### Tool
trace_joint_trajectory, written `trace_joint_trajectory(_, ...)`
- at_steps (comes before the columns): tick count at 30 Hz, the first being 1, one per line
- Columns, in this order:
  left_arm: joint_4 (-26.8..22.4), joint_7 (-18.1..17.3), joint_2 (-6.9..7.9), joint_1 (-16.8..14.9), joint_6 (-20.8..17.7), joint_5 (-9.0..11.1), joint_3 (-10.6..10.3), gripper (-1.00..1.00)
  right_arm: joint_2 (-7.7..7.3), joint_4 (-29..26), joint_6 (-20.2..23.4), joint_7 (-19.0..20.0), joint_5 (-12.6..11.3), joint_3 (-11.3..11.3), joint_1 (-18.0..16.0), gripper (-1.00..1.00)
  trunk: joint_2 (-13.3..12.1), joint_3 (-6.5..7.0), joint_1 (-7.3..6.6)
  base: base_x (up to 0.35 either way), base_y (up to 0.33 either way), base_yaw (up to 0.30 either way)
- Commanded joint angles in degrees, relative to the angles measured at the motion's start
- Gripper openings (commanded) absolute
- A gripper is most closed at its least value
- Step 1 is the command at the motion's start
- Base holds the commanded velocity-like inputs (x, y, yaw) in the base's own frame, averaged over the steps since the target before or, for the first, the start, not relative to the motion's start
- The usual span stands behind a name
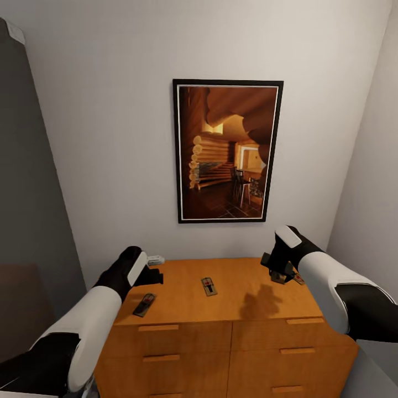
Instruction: Take the four mousetraps from the cabinet in the bathroom and place them on the bathroom floor. Make sure all four end up on the same floor surface, and ensure that at least two of them are either under or directly next to the same bathroom sink.
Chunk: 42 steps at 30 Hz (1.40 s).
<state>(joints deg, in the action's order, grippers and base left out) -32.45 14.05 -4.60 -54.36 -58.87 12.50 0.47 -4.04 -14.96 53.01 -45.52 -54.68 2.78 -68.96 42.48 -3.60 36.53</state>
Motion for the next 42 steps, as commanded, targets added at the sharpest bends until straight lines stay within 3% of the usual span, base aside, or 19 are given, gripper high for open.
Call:
trace_joint_trajectory(1,-0.06,0.54,0.04,-0.04,-0.17,0.61,0.05,1.0,-0.03,-0.1,0.13,-0.52,-0.69,0.29,-0.04,-1.0,0.09,-0.11,0.02,0.0,0.0,0.0)
trace_joint_trajectory(9,-0.01,-2.57,2.19,-0.04,-0.27,0.54,-0.08,1.0,-0.01,-0.39,0.18,-0.53,-0.69,0.3,-0.04,-1.0,0.09,-0.11,0.02,0.0,0.0,0.0)
trace_joint_trajectory(13,-0.03,-5.69,4.8,-0.05,-0.28,0.51,-0.96,1.0,0.0,-0.89,0.35,-0.57,-0.69,0.37,-0.04,-1.0,0.09,-0.11,0.02,0.0,0.0,0.0)
trace_joint_trajectory(19,-0.07,-8.61,8.16,-0.05,-0.28,0.58,-6.48,1.0,-0.08,-1.15,3.83,-0.57,-0.69,0.3,-0.04,-1.0,0.09,-0.11,0.02,0.0,0.0,0.0)
trace_joint_trajectory(24,-0.05,-10.61,8.63,-0.04,-0.2,0.59,-7.06,1.0,-0.09,-1.2,4.6,-0.63,-0.69,0.3,-0.04,-1.0,0.09,-0.11,0.02,0.0,0.0,0.0)
trace_joint_trajectory(29,0.05,-10.9,8.62,-0.04,-0.2,0.59,-7.49,1.0,-0.08,-2.19,6.99,-0.63,-0.69,0.34,-0.04,-1.0,0.09,-0.11,0.02,0.0,0.0,0.0)
trace_joint_trajectory(36,2.42,-10.91,8.56,-0.04,-0.06,0.53,-8.13,1.0,-0.07,-4.93,6.99,-0.57,-0.69,0.59,-0.04,-1.0,0.09,-0.11,0.02,0.0,0.0,0.0)
trace_joint_trajectory(42,3.1,-10.94,8.63,-0.04,-0.02,0.51,-8.19,1.0,-0.27,-5.85,6.99,-0.54,-0.69,2.65,-0.04,-1.0,0.09,-0.11,0.02,0.0,0.0,0.0)
